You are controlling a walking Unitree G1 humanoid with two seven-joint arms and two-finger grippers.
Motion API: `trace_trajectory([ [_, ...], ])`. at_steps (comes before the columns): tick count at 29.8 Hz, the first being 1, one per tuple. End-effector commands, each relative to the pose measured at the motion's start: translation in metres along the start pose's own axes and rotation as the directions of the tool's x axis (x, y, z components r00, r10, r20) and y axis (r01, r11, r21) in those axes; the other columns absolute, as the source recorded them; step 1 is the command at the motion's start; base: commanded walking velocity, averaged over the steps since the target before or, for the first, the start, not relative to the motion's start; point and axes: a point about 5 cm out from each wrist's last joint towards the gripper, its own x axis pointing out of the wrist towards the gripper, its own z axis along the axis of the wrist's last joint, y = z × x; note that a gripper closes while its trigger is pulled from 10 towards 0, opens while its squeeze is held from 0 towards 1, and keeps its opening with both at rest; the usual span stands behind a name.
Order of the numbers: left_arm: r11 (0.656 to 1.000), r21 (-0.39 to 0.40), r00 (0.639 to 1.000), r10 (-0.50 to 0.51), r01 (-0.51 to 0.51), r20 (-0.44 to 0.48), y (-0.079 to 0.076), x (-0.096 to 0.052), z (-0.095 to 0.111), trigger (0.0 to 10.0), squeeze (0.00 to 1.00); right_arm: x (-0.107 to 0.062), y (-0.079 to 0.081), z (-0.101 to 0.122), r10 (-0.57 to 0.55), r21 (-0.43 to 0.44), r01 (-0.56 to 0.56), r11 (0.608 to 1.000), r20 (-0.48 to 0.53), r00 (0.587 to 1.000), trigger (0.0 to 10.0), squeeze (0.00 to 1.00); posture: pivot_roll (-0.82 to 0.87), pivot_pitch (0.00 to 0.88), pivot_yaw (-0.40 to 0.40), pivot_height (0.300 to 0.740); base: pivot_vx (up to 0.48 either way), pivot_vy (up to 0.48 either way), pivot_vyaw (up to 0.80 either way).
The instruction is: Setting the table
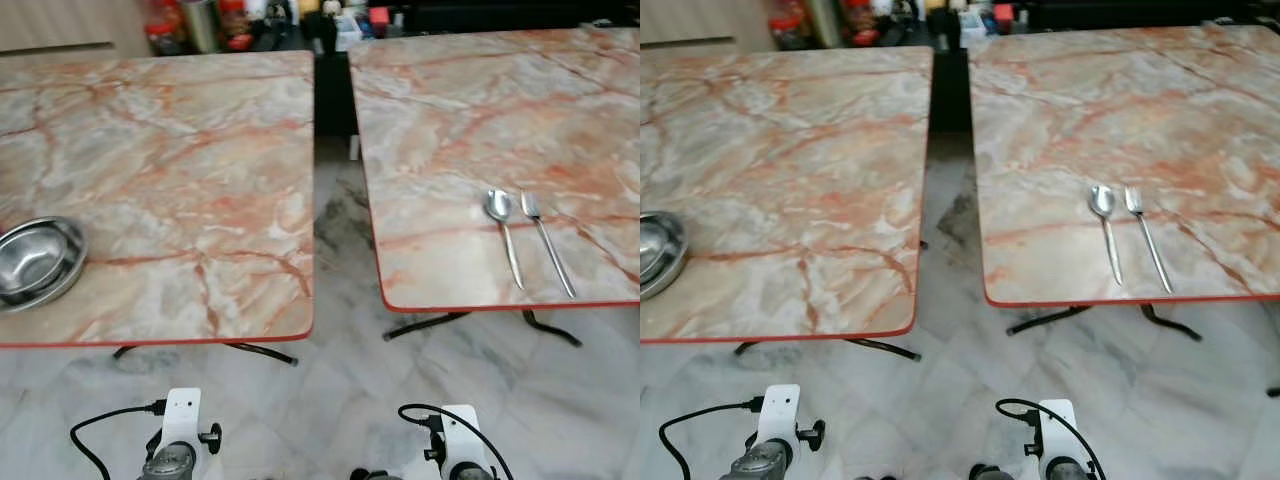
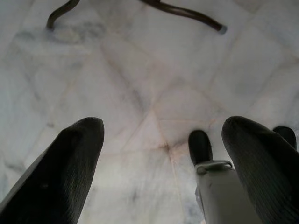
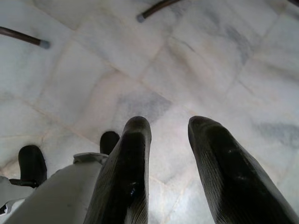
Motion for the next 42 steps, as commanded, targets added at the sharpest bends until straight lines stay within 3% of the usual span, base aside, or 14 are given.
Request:
trace_trajectory([
  [1,1.0,-0.014,1.0,0.006,-0.006,-0.027,0.002,-0.001,-0.007,10.0,0.0,-0.002,0.0,-0.006,-0.003,0.016,0.004,1.0,-0.014,1.0,10.0,0.0,-0.13,0.182,0.039,0.74,0.0,0.0,0.0],
  [12,1.0,0.024,1.0,0.008,-0.007,-0.03,0.003,-0.001,-0.007,10.0,0.0,-0.001,0.005,0.0,0.011,0.014,-0.012,1.0,0.014,1.0,10.0,0.0,-0.13,0.181,0.038,0.74,0.0,0.0,0.0],
  [24,1.0,0.019,0.999,0.002,-0.002,-0.034,0.001,-0.001,-0.008,10.0,0.0,0.0,0.003,0.003,0.005,0.014,-0.006,1.0,0.026,1.0,10.0,0.0,-0.13,0.177,0.037,0.74,0.0,-0.205,0.0],
  [37,1.0,0.012,0.999,-0.003,0.003,-0.036,0.001,-0.002,-0.009,10.0,0.0,0.002,0.002,0.011,0.005,0.01,-0.005,1.0,0.051,0.999,10.0,0.0,-0.13,0.17,0.035,0.74,0.0,0.0,0.0],
  [42,1.0,0.015,0.999,-0.004,0.005,-0.037,0.001,-0.002,-0.01,10.0,0.0,0.002,0.003,0.011,0.007,0.019,-0.008,1.0,0.046,0.999,10.0,0.0,-0.13,0.17,0.034,0.74,0.0,-0.48,0.0],
])
